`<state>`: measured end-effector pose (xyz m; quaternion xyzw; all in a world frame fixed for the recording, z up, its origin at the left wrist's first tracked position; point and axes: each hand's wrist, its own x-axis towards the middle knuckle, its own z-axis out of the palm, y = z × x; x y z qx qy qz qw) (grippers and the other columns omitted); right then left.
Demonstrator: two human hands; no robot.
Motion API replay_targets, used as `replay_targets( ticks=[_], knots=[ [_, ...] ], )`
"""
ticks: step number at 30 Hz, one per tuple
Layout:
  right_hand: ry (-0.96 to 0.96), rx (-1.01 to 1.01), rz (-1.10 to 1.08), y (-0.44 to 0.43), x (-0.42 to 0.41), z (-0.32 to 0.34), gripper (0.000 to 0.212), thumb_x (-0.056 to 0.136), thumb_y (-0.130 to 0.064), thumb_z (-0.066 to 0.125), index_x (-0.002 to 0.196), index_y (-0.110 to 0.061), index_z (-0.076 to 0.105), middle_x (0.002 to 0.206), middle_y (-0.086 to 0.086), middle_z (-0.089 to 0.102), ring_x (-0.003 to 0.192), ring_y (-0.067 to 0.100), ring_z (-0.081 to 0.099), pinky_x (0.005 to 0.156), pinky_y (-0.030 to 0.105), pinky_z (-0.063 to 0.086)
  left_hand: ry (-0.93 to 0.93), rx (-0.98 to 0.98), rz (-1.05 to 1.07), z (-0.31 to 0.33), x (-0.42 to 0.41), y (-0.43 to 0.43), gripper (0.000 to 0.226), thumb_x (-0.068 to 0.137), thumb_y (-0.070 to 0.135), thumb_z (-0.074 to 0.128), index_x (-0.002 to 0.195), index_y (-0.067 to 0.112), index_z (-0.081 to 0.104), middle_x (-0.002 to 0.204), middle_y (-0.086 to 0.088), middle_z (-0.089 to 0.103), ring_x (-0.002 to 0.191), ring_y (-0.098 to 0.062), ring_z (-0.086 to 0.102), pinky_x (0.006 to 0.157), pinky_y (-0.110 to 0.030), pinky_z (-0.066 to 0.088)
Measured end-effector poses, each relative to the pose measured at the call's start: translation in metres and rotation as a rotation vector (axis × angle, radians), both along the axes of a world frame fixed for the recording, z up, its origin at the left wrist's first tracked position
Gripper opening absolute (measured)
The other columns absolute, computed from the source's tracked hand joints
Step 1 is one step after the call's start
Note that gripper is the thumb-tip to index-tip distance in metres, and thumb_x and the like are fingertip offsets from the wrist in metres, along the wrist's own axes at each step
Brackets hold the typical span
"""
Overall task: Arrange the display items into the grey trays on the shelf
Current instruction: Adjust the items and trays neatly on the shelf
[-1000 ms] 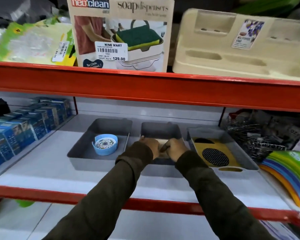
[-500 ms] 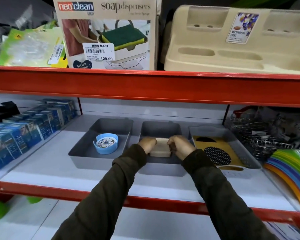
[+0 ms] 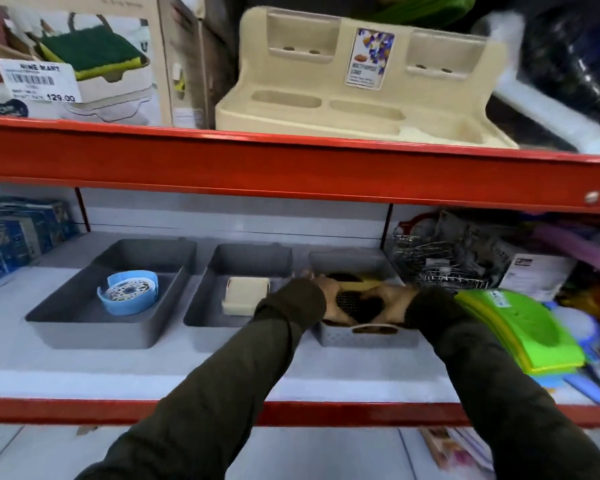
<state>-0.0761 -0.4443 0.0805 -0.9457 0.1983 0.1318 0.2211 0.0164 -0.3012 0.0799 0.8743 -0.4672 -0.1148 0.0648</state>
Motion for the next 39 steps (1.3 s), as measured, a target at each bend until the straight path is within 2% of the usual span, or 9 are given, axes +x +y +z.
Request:
replay_targets(
  ticks=[5,9,13,22,26,29,32,35,39],
  knots=[
    [-0.001,-0.070,0.073,-0.021,0.004,-0.008,0.082,0.070,-0.018,0.082,0.142,-0.018,0.043,0.142,0.002,0.053,0.125,0.020,0.053,0.108,0.031,0.043,-0.071,0.138,0.053,-0.016,0.004,-0.026,0.057,0.086,0.055,0.056,0.128,0.016,0.057,0.133,-0.009,0.060,0.120,-0.029,0.056,0.111,-0.042,0.038],
    [-0.134,0.042,0.111,-0.024,0.004,-0.014,0.066,0.074,-0.009,0.079,0.134,-0.010,0.052,0.133,-0.002,0.054,0.124,0.014,0.052,0.105,0.018,0.037,0.043,0.060,0.081,-0.024,0.008,-0.027,0.054,0.089,0.047,0.057,0.133,0.015,0.054,0.135,-0.008,0.056,0.123,-0.031,0.050,0.115,-0.038,0.032],
    [-0.360,-0.064,0.108,-0.037,0.002,-0.027,0.046,0.077,-0.012,0.075,0.121,-0.022,0.065,0.131,0.003,0.064,0.118,0.017,0.060,0.110,0.033,0.042,-0.108,-0.070,0.066,-0.030,0.010,-0.025,0.054,0.085,0.054,0.056,0.128,0.022,0.056,0.136,-0.010,0.056,0.128,-0.035,0.045,0.116,-0.045,0.032],
    [-0.378,-0.098,0.085,-0.032,-0.001,-0.029,0.031,0.087,-0.010,0.062,0.117,-0.016,0.067,0.133,0.008,0.061,0.120,0.024,0.057,0.111,0.034,0.040,-0.223,-0.104,0.079,-0.022,-0.003,-0.019,0.055,0.088,0.051,0.056,0.133,0.020,0.053,0.140,-0.008,0.054,0.130,-0.030,0.045,0.117,-0.040,0.028],
    [-0.408,-0.023,0.074,-0.018,-0.009,-0.026,0.027,0.090,-0.019,0.059,0.116,-0.020,0.068,0.131,0.005,0.062,0.118,0.022,0.058,0.109,0.036,0.043,-0.365,-0.305,0.283,-0.017,-0.010,0.005,0.054,0.091,0.058,0.042,0.120,0.015,0.060,0.116,-0.010,0.067,0.108,-0.029,0.063,0.101,-0.041,0.048],
    [-0.411,-0.007,0.067,0.001,-0.015,-0.023,0.023,0.090,-0.032,0.059,0.103,-0.021,0.074,0.118,0.001,0.069,0.107,0.021,0.063,0.101,0.039,0.048,-0.336,-0.391,0.580,-0.016,-0.013,0.035,0.061,0.097,0.054,0.030,0.096,0.007,0.068,0.092,-0.013,0.070,0.089,-0.031,0.068,0.083,-0.036,0.054],
    [-0.437,-0.004,0.064,0.029,-0.022,-0.022,0.041,0.090,-0.048,0.053,0.077,-0.015,0.074,0.080,0.009,0.074,0.076,0.030,0.067,0.075,0.040,0.053,-0.338,-0.384,0.661,-0.015,-0.018,0.065,0.061,0.099,0.047,0.027,0.097,0.005,0.070,0.102,-0.019,0.072,0.096,-0.036,0.067,0.083,-0.037,0.051],
    [-0.417,-0.054,0.010,0.057,-0.033,-0.021,0.050,0.093,-0.047,0.045,0.052,-0.020,0.050,0.053,0.002,0.047,0.058,0.026,0.051,0.058,0.031,0.036,-0.260,-0.291,0.595,-0.015,-0.029,0.083,0.055,0.099,0.043,0.026,0.106,0.009,0.068,0.115,-0.017,0.067,0.108,-0.036,0.062,0.091,-0.038,0.047],
    [-0.409,-0.113,-0.056,0.087,-0.062,-0.020,0.035,0.095,-0.046,0.038,0.094,-0.029,0.068,0.095,0.010,0.066,0.095,0.032,0.063,0.078,0.033,0.047,-0.200,-0.355,0.453,-0.016,-0.057,0.108,0.054,0.099,0.042,0.025,0.107,0.007,0.065,0.113,-0.020,0.066,0.104,-0.036,0.063,0.092,-0.039,0.050]
  ],
)
